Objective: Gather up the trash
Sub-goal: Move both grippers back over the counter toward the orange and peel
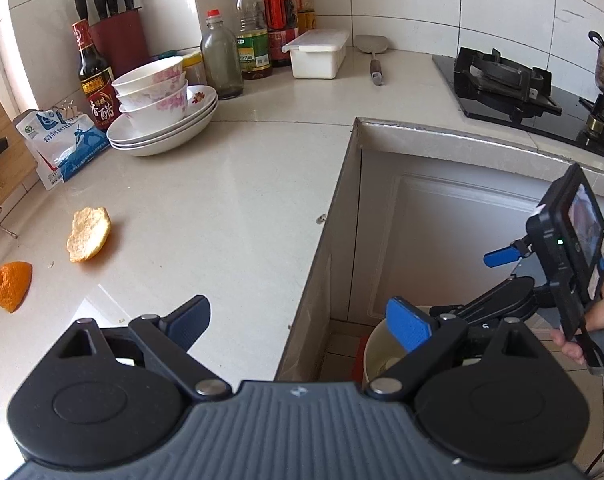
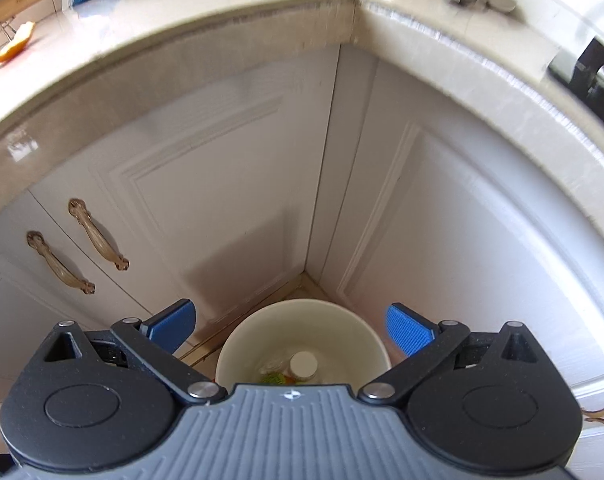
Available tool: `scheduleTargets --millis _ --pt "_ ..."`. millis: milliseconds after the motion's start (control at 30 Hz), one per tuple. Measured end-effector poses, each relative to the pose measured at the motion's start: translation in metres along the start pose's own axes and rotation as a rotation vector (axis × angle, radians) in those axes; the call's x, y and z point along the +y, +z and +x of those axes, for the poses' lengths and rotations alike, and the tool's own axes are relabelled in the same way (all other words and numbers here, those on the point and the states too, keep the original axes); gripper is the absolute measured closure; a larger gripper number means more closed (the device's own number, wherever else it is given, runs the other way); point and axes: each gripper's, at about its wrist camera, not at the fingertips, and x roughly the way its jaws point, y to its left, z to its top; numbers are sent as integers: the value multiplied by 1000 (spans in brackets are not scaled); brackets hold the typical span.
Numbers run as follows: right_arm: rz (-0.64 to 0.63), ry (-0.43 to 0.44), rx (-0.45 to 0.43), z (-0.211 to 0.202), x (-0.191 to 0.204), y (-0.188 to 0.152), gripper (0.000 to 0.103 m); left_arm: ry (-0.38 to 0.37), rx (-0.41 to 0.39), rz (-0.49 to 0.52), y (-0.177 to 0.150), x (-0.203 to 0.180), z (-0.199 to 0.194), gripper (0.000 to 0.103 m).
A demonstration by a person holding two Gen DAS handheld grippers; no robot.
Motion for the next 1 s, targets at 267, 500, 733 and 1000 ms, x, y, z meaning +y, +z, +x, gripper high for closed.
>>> scheduleTargets --millis 267,500,733,1000 --pt "26 -19 -54 -44 9 16 0 -13 -18 -12 6 19 -8 8" --pt "-44 -2 -168 -87 36 50 0 17 -21 -62 6 49 -20 8" --pt "-176 105 -252 -103 89 97 0 107 -22 -149 -6 100 -31 8" --pt "-333 232 -244 -73 170 142 0 226 -11 -277 -27 164 -40 8"
